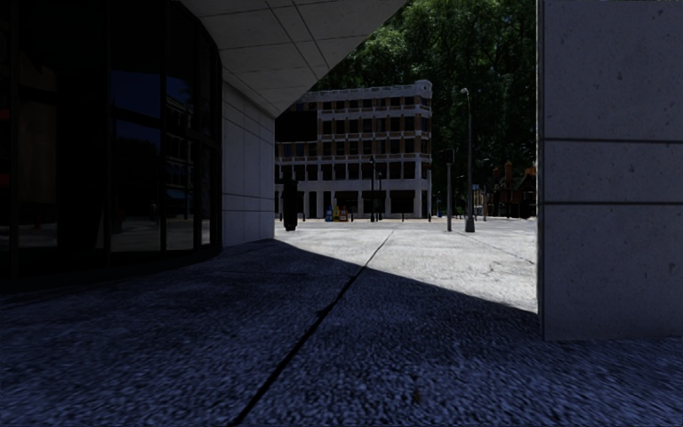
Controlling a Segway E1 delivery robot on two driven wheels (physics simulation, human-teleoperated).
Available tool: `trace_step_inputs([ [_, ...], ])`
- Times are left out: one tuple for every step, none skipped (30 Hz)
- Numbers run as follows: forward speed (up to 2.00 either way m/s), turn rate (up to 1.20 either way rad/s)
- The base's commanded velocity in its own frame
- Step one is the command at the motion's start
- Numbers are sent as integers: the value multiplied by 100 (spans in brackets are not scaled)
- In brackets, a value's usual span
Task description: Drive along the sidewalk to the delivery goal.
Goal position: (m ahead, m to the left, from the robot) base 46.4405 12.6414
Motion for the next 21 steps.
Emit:
trace_step_inputs([
  [200,0],
  [200,0],
  [200,0],
  [200,0],
  [200,0],
  [200,0],
  [200,0],
  [200,0],
  [200,0],
  [200,0],
  [200,0],
  [200,0],
  [200,0],
  [200,0],
  [200,0],
  [200,0],
  [200,0],
  [200,0],
  [200,0],
  [200,0],
  [200,0],
])
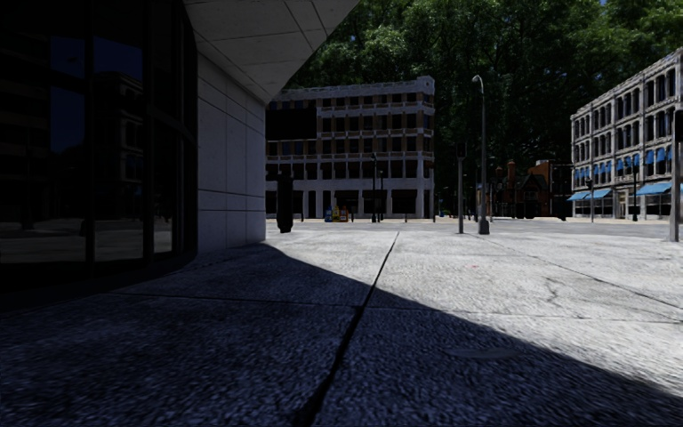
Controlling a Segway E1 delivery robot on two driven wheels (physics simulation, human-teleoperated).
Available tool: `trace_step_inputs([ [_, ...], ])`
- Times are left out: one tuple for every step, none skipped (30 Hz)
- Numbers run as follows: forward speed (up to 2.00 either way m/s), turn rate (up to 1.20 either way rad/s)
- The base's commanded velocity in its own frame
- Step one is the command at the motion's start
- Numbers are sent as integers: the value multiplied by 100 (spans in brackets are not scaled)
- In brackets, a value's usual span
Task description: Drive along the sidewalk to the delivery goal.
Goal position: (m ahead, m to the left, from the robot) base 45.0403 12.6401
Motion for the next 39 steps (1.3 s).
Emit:
trace_step_inputs([
  [200,0],
  [200,0],
  [200,0],
  [200,0],
  [200,0],
  [200,0],
  [200,0],
  [200,0],
  [200,0],
  [200,0],
  [200,0],
  [200,0],
  [200,0],
  [200,0],
  [200,0],
  [200,0],
  [200,0],
  [200,0],
  [200,0],
  [200,0],
  [200,0],
  [200,0],
  [200,0],
  [200,0],
  [200,0],
  [200,0],
  [200,0],
  [200,0],
  [200,0],
  [200,0],
  [200,0],
  [200,0],
  [200,0],
  [200,0],
  [200,0],
  [200,0],
  [200,0],
  [200,0],
  [200,0],
])
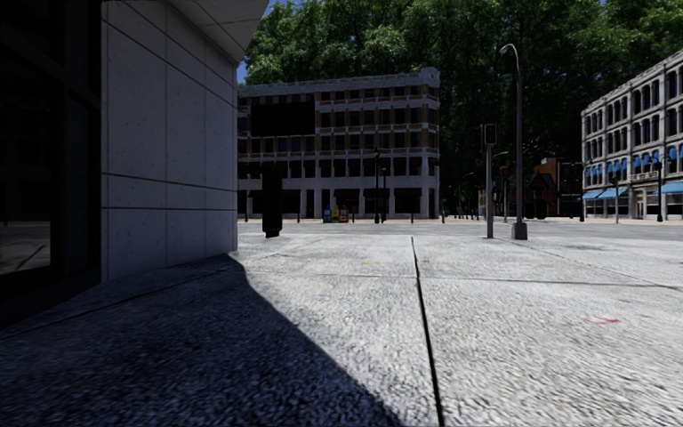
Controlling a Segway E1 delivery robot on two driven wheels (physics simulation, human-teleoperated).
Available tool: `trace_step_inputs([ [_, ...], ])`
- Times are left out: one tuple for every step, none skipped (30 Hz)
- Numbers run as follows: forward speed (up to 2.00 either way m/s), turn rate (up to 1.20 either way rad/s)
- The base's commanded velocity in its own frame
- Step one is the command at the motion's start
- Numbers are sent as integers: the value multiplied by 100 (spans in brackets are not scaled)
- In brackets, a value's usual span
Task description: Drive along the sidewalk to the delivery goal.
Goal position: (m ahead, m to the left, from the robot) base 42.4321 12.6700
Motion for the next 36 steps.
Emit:
trace_step_inputs([
  [200,0],
  [200,0],
  [200,0],
  [200,0],
  [200,0],
  [200,0],
  [200,0],
  [200,0],
  [200,0],
  [200,0],
  [200,0],
  [200,0],
  [200,0],
  [200,0],
  [200,0],
  [200,0],
  [200,0],
  [200,0],
  [200,0],
  [200,0],
  [200,0],
  [200,0],
  [200,0],
  [200,0],
  [200,0],
  [200,0],
  [200,0],
  [200,0],
  [200,0],
  [200,0],
  [200,0],
  [200,0],
  [200,0],
  [200,0],
  [200,0],
  [200,0],
])
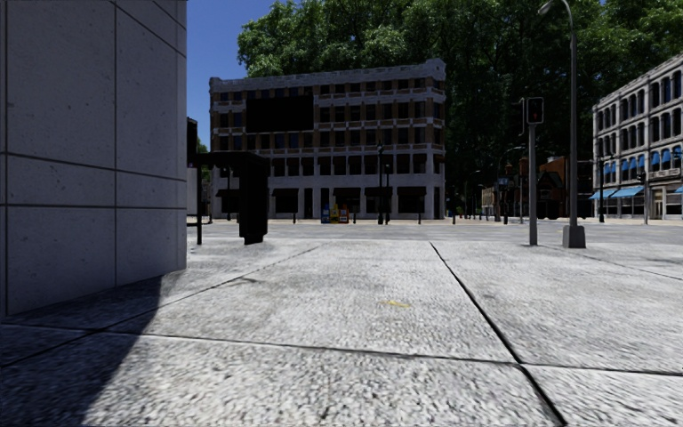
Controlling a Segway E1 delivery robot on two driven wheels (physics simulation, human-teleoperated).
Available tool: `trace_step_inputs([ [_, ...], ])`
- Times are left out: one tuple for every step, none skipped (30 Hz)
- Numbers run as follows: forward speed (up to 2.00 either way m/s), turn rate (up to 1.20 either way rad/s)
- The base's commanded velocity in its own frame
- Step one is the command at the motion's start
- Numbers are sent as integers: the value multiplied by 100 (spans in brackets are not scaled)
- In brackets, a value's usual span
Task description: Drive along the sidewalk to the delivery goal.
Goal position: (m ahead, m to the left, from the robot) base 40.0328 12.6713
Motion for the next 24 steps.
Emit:
trace_step_inputs([
  [200,0],
  [200,0],
  [200,0],
  [200,0],
  [200,0],
  [200,0],
  [200,0],
  [200,0],
  [200,0],
  [200,0],
  [200,0],
  [200,0],
  [200,0],
  [200,0],
  [200,0],
  [200,0],
  [200,0],
  [200,0],
  [200,0],
  [200,0],
  [200,0],
  [200,0],
  [200,0],
  [200,0],
])
